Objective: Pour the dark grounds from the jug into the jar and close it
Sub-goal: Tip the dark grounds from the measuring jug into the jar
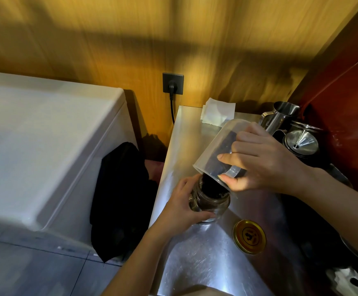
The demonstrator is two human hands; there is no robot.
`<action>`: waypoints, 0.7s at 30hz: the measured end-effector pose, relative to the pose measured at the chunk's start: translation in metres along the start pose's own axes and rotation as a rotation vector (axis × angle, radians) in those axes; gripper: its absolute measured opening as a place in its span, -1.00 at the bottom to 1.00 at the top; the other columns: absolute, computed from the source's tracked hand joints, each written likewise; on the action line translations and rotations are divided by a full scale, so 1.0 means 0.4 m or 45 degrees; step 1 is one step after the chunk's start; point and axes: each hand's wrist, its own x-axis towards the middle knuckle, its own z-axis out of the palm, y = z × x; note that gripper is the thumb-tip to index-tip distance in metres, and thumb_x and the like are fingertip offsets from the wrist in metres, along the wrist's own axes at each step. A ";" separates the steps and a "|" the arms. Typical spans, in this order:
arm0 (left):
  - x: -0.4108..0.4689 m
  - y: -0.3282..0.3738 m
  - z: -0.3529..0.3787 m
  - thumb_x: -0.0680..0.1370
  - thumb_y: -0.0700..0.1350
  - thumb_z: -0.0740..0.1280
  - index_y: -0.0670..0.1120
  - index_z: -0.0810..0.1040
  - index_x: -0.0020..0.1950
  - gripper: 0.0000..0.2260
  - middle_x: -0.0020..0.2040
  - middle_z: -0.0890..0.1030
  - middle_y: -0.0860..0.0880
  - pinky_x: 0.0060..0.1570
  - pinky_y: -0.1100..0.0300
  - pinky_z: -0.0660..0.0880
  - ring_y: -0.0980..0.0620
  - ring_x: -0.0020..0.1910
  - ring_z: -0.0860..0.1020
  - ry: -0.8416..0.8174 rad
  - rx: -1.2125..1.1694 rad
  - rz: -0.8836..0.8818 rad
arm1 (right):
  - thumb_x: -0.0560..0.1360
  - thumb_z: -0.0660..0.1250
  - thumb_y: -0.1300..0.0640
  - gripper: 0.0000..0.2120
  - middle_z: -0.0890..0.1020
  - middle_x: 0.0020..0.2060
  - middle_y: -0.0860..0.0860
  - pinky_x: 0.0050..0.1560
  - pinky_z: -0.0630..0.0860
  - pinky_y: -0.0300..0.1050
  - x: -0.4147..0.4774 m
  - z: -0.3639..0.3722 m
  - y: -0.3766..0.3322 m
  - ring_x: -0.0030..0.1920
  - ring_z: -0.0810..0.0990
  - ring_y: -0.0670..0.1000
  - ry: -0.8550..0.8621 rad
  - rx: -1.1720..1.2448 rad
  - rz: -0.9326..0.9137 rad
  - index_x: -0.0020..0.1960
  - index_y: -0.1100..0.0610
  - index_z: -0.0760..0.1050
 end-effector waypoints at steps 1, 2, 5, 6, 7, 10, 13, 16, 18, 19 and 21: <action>0.000 0.001 0.000 0.21 0.22 0.50 0.48 0.20 0.26 -0.27 0.22 0.33 0.26 0.24 0.32 0.28 0.24 0.27 0.33 0.001 -0.005 -0.001 | 0.45 0.36 0.09 -0.73 0.51 -0.46 0.09 -0.30 0.40 0.00 -0.001 0.000 0.000 -0.41 0.43 0.08 0.003 -0.007 0.000 -0.24 0.30 0.60; 0.000 0.002 -0.001 0.21 0.22 0.50 0.49 0.19 0.26 -0.27 0.22 0.33 0.27 0.24 0.31 0.28 0.25 0.26 0.33 0.000 -0.006 -0.003 | 0.45 0.37 0.09 -0.73 0.51 -0.46 0.08 -0.29 0.38 0.00 -0.003 0.001 -0.001 -0.40 0.42 0.08 0.008 -0.014 0.001 -0.25 0.30 0.59; -0.001 0.003 -0.001 0.20 0.20 0.51 0.52 0.19 0.24 -0.27 0.21 0.32 0.28 0.26 0.28 0.30 0.21 0.27 0.34 0.000 -0.011 -0.009 | 0.45 0.37 0.10 -0.74 0.51 -0.45 0.08 -0.28 0.38 0.00 -0.007 0.003 0.000 -0.39 0.43 0.08 0.020 -0.033 0.004 -0.25 0.30 0.59; -0.001 0.004 -0.001 0.20 0.20 0.51 0.52 0.19 0.24 -0.26 0.21 0.32 0.27 0.26 0.26 0.31 0.18 0.27 0.35 0.003 -0.017 -0.009 | 0.45 0.36 0.11 -0.75 0.51 -0.45 0.08 -0.27 0.39 0.00 -0.008 0.004 0.000 -0.38 0.42 0.08 0.025 -0.033 0.008 -0.25 0.30 0.59; -0.001 0.005 -0.001 0.20 0.19 0.52 0.52 0.19 0.24 -0.26 0.21 0.33 0.27 0.27 0.25 0.31 0.16 0.27 0.35 0.006 -0.022 -0.007 | 0.45 0.36 0.11 -0.75 0.51 -0.44 0.08 -0.26 0.39 0.00 -0.009 0.004 0.000 -0.37 0.41 0.07 0.034 -0.030 0.013 -0.25 0.30 0.59; -0.001 0.007 -0.001 0.20 0.19 0.52 0.50 0.21 0.24 -0.27 0.20 0.33 0.27 0.27 0.24 0.33 0.16 0.27 0.36 0.006 -0.026 0.000 | 0.45 0.36 0.12 -0.76 0.51 -0.44 0.08 -0.21 0.36 -0.03 -0.011 0.005 -0.002 -0.32 0.37 0.04 0.059 -0.028 0.020 -0.26 0.30 0.59; -0.003 0.007 -0.001 0.20 0.22 0.50 0.41 0.23 0.26 -0.29 0.21 0.33 0.25 0.28 0.21 0.34 0.14 0.27 0.36 0.000 -0.017 -0.007 | 0.45 0.37 0.11 -0.75 0.53 -0.44 0.09 -0.21 0.33 -0.05 -0.011 0.007 -0.005 -0.32 0.37 0.05 0.057 -0.038 0.011 -0.25 0.31 0.59; -0.004 0.009 -0.001 0.20 0.22 0.50 0.37 0.23 0.28 -0.28 0.21 0.33 0.26 0.29 0.17 0.35 0.13 0.27 0.36 -0.005 -0.017 -0.021 | 0.45 0.38 0.12 -0.75 0.54 -0.44 0.09 -0.22 0.32 -0.06 -0.011 0.009 -0.008 -0.32 0.37 0.04 0.065 -0.046 0.012 -0.25 0.31 0.60; -0.004 0.012 -0.001 0.20 0.22 0.50 0.43 0.23 0.25 -0.30 0.20 0.32 0.28 0.29 0.17 0.35 0.14 0.27 0.36 -0.002 -0.013 -0.017 | 0.46 0.37 0.12 -0.75 0.54 -0.44 0.09 -0.21 0.32 -0.06 -0.010 0.007 -0.008 -0.32 0.37 0.04 0.064 -0.029 0.011 -0.25 0.32 0.60; -0.004 0.012 -0.002 0.20 0.22 0.50 0.46 0.22 0.23 -0.30 0.20 0.32 0.29 0.29 0.18 0.35 0.14 0.27 0.36 0.001 -0.011 -0.014 | 0.46 0.36 0.12 -0.75 0.54 -0.44 0.10 -0.21 0.31 -0.06 -0.009 0.006 -0.008 -0.31 0.37 0.04 0.064 -0.020 0.009 -0.25 0.32 0.60; -0.003 0.012 -0.002 0.19 0.23 0.49 0.50 0.21 0.22 -0.30 0.20 0.32 0.29 0.29 0.16 0.34 0.13 0.27 0.36 0.008 -0.007 -0.010 | 0.46 0.36 0.13 -0.75 0.54 -0.45 0.09 -0.18 0.30 -0.08 -0.008 0.005 -0.008 -0.31 0.36 0.04 0.076 -0.025 0.011 -0.27 0.31 0.60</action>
